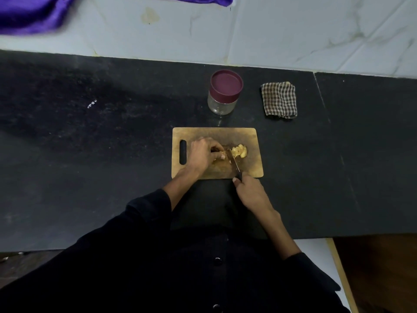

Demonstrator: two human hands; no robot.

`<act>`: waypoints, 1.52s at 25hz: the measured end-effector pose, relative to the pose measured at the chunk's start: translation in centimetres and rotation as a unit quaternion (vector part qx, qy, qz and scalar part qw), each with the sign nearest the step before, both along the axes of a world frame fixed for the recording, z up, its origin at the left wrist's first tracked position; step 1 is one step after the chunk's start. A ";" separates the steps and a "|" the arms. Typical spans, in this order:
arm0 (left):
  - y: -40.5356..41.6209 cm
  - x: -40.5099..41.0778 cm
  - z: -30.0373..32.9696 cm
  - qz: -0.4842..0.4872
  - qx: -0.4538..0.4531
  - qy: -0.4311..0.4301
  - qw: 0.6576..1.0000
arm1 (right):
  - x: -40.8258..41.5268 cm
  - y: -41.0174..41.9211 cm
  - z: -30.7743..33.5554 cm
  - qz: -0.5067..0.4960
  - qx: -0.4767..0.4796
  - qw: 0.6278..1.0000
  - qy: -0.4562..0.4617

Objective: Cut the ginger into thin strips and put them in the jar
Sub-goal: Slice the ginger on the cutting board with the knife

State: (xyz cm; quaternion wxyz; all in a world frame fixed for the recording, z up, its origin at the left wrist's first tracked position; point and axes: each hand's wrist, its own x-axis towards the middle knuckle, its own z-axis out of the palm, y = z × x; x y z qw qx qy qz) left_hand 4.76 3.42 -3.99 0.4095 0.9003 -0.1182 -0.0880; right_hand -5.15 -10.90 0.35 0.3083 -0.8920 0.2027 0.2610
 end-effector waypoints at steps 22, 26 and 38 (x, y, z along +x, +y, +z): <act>0.0 -0.4 -0.6 0.012 0.004 -0.016 1.000 | 0.7 1.0 0.5 0.043 -0.003 0.998 -0.043; 0.0 -0.4 -0.5 0.012 -0.002 -0.014 1.000 | 1.0 1.1 0.5 0.047 -0.017 0.998 -0.034; 0.0 -0.4 -0.4 0.011 0.001 -0.014 1.000 | 1.0 1.4 0.0 0.067 -0.058 0.994 -0.066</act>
